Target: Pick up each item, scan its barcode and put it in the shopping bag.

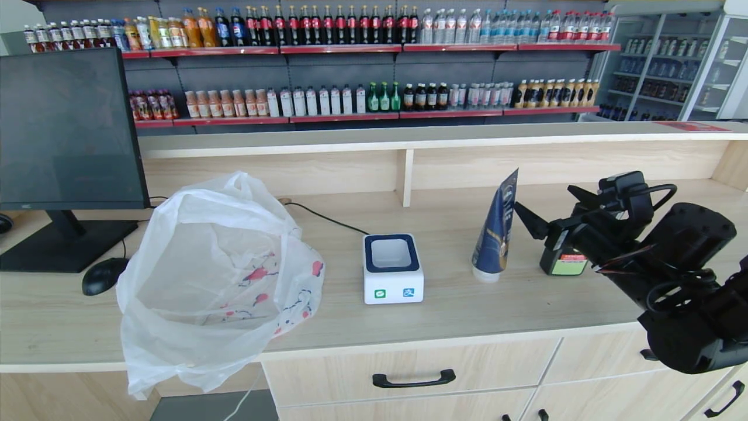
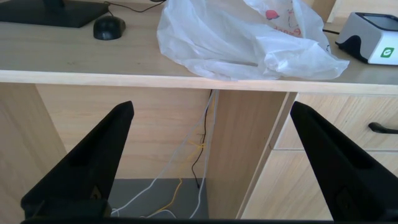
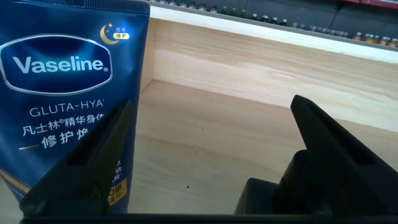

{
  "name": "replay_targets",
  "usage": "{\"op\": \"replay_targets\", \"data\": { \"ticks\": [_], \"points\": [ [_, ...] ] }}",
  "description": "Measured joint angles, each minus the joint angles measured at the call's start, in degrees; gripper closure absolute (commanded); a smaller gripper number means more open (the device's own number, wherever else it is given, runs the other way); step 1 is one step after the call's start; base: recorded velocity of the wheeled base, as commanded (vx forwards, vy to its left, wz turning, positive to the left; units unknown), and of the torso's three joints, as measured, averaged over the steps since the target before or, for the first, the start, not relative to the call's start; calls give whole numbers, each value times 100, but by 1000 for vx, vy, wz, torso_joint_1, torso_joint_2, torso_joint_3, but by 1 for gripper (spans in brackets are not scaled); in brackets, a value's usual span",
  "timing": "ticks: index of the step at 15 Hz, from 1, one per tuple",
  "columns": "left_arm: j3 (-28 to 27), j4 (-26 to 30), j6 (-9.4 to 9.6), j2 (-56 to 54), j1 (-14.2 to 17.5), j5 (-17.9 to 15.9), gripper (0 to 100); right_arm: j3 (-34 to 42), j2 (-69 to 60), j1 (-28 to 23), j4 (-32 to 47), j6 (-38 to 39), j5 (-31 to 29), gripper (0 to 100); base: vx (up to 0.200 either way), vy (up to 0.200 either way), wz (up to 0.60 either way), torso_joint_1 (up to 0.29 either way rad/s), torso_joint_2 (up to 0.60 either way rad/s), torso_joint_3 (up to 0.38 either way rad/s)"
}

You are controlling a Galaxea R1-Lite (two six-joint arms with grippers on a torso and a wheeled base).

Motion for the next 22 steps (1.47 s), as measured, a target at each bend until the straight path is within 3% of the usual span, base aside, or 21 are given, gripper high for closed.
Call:
{"op": "replay_targets", "data": {
  "ticks": [22],
  "points": [
    [0, 0, 0, 0, 0, 0, 0, 18, -406, -37, 4, -205, 143, 0, 0, 0, 0, 0, 0, 0]
  ]
}}
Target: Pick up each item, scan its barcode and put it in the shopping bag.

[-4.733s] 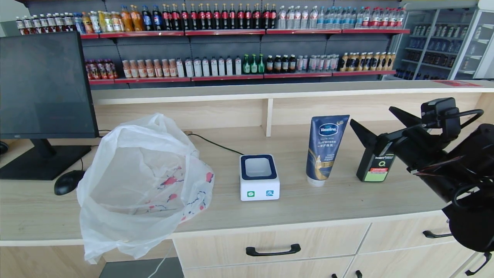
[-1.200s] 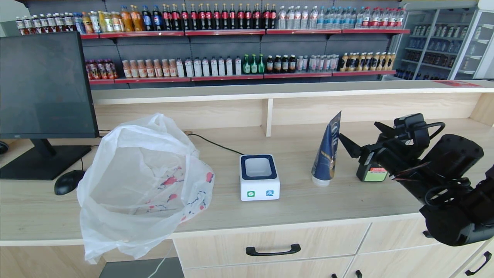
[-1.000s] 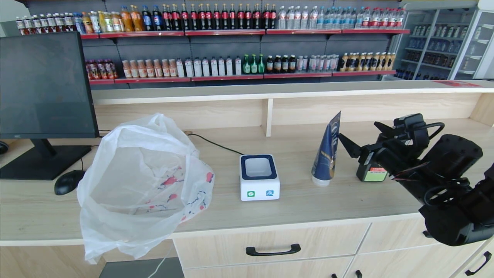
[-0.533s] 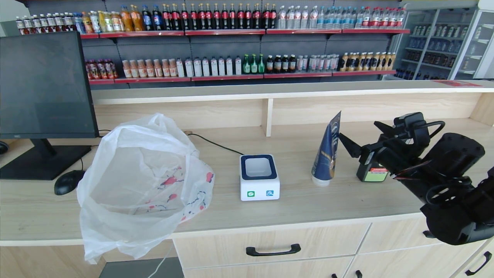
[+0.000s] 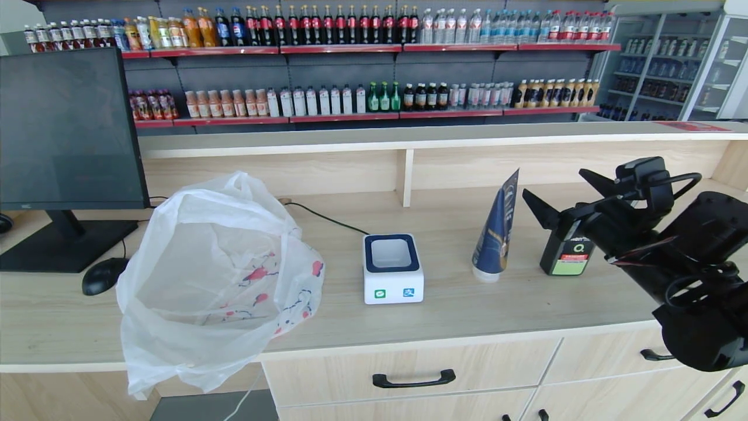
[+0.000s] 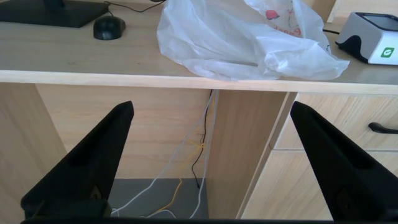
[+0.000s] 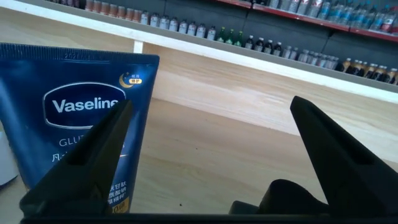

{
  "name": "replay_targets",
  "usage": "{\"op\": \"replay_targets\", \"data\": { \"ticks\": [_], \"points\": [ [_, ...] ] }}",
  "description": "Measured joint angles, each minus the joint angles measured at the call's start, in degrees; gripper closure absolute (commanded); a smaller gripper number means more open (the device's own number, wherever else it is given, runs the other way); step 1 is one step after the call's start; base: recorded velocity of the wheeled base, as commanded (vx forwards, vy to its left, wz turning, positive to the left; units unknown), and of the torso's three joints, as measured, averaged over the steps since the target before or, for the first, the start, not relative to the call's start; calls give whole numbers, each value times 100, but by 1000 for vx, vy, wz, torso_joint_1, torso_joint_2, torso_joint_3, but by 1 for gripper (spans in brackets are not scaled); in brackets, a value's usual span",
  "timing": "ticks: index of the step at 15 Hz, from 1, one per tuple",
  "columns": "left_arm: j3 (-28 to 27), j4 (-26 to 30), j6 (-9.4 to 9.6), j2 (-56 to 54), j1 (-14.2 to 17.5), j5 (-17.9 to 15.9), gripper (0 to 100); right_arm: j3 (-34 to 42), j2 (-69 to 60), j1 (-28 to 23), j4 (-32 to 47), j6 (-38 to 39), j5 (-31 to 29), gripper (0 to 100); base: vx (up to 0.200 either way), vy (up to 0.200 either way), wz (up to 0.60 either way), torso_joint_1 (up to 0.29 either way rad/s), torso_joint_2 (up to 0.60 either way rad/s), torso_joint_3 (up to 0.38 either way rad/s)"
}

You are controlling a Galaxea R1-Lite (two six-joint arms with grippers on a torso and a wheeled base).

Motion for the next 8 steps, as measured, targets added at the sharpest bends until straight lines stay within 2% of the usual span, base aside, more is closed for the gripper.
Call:
{"op": "replay_targets", "data": {
  "ticks": [4, 8],
  "points": [
    [0, 0, 0, -1, 0, 0, 0, 474, -546, 66, -1, 5, -9, 0, 0, 0, 0, 0, 0, 0],
    [0, 0, 0, -1, 0, 0, 0, 1219, -1235, 662, -4, 40, -28, 0, 0, 0, 0, 0, 0, 0]
  ]
}}
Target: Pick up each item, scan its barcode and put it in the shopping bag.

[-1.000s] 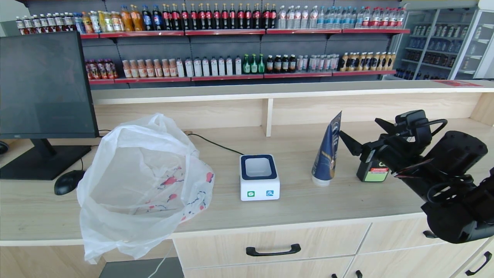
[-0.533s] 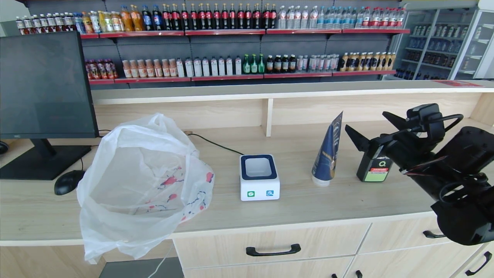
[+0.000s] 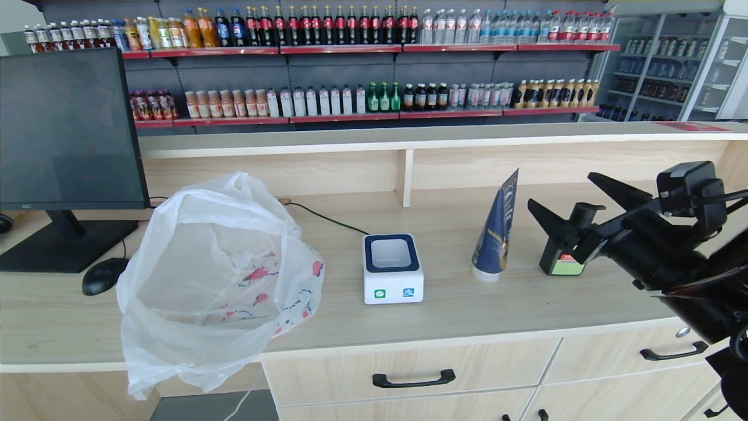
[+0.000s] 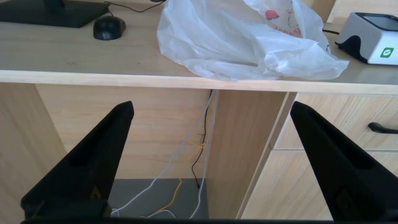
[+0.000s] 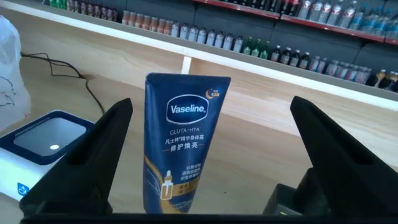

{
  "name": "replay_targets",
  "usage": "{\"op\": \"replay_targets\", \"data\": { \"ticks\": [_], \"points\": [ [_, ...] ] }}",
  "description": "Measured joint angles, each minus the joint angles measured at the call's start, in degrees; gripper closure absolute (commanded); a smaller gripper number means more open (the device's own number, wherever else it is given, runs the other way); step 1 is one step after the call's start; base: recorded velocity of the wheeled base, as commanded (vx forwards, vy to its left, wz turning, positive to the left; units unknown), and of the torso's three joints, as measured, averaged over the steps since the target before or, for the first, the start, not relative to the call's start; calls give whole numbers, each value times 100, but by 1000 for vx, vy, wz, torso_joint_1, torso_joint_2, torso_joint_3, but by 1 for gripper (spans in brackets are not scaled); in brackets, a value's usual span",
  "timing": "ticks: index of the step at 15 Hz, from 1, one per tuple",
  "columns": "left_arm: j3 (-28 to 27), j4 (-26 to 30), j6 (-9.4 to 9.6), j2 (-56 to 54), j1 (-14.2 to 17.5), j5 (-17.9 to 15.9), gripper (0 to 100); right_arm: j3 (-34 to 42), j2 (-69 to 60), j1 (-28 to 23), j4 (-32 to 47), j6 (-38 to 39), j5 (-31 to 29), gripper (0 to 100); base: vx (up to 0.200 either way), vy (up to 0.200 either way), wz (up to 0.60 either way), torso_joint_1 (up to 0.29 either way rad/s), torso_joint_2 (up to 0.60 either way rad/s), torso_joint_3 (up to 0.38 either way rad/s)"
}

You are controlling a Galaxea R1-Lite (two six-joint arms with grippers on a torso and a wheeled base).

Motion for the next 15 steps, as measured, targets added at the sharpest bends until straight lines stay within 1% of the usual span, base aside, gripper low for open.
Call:
{"op": "replay_targets", "data": {
  "ticks": [4, 5, 7, 8, 9, 10, 12, 15],
  "points": [
    [0, 0, 0, 0, 0, 0, 0, 341, -124, 564, 0, 121, -343, 0, 0, 0, 0, 0, 0, 0],
    [0, -2, 0, 1, 0, 0, 0, 341, -50, 717, 2, 224, -655, 0, 0, 0, 0, 0, 0, 0],
    [0, 0, 0, 0, 0, 0, 0, 256, 130, 1218, 4, 485, -1457, 0, 0, 0, 0, 0, 0, 0],
    [0, 0, 2, 0, 0, 0, 0, 201, 232, 1543, 4, 668, -1961, 0, 0, 0, 0, 0, 0, 0],
    [0, 0, 2, 1, -2, 0, 0, 129, 336, 1854, 2, 884, -2591, 0, 0, 0, 0, 0, 0, 0],
    [0, 0, 0, 0, -2, 0, 0, 27, 461, 2089, 2, 1044, -3018, 0, 0, 0, 0, 0, 0, 0],
    [0, 0, 0, 0, -2, 0, 0, -154, 728, 2287, 0, 1108, -3335, 0, 0, 0, 0, 0, 0, 0],
    [0, 0, 0, 0, 0, 0, 0, -347, 1056, 2345, 2, 1130, -3590, 0, 0, 0, 0, 0, 0, 0]
  ]
}}
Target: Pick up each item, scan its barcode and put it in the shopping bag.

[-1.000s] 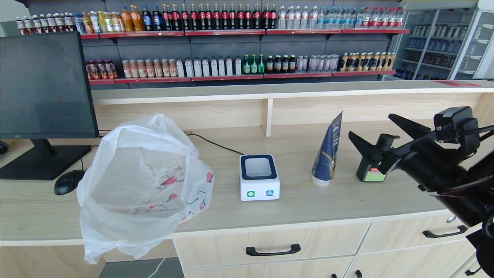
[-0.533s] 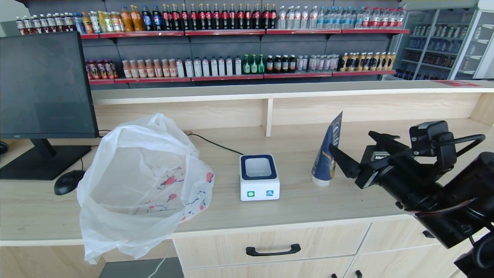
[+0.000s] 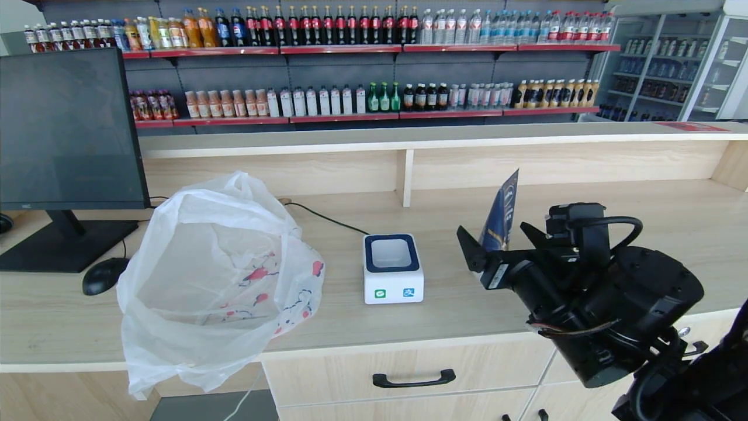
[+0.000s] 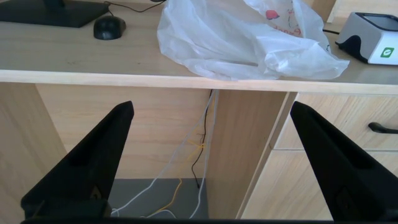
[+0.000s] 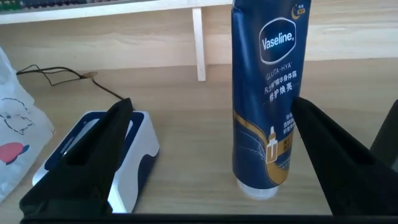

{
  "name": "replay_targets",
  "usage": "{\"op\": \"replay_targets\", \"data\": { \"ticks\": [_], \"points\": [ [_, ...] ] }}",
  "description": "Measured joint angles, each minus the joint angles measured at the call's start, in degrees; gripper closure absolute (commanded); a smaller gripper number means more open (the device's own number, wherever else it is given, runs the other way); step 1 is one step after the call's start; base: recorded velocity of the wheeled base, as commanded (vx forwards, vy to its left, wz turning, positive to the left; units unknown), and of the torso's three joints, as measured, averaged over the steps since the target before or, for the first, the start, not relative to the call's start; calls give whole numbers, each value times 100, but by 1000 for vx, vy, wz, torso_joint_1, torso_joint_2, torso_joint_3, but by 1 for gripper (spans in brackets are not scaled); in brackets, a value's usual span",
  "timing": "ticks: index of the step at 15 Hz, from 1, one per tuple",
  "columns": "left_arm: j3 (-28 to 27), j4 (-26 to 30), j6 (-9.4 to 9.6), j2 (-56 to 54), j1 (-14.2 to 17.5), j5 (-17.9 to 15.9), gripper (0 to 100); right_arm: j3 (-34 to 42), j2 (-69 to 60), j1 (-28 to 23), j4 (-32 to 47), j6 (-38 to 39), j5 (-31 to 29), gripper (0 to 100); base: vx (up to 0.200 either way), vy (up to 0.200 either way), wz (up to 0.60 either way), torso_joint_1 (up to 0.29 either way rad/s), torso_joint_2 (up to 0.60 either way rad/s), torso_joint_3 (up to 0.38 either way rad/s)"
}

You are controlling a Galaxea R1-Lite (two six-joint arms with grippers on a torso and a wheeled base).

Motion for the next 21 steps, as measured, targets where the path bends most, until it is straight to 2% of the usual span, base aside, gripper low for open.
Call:
{"op": "replay_targets", "data": {
  "ticks": [4, 9, 21],
  "points": [
    [0, 0, 2, 0, 0, 0, 0, -249, 319, -79, 0, 23, -51, 0, 0, 0, 0, 0, 0, 0],
    [0, 0, 0, 0, 0, 0, 0, -262, 552, -618, 0, 95, -54, 0, 0, 0, 0, 0, 0, 0],
    [0, 0, 0, 0, 0, 0, 0, -144, 590, -913, -2, 212, -44, 0, 0, 0, 0, 0, 0, 0]
  ]
}}
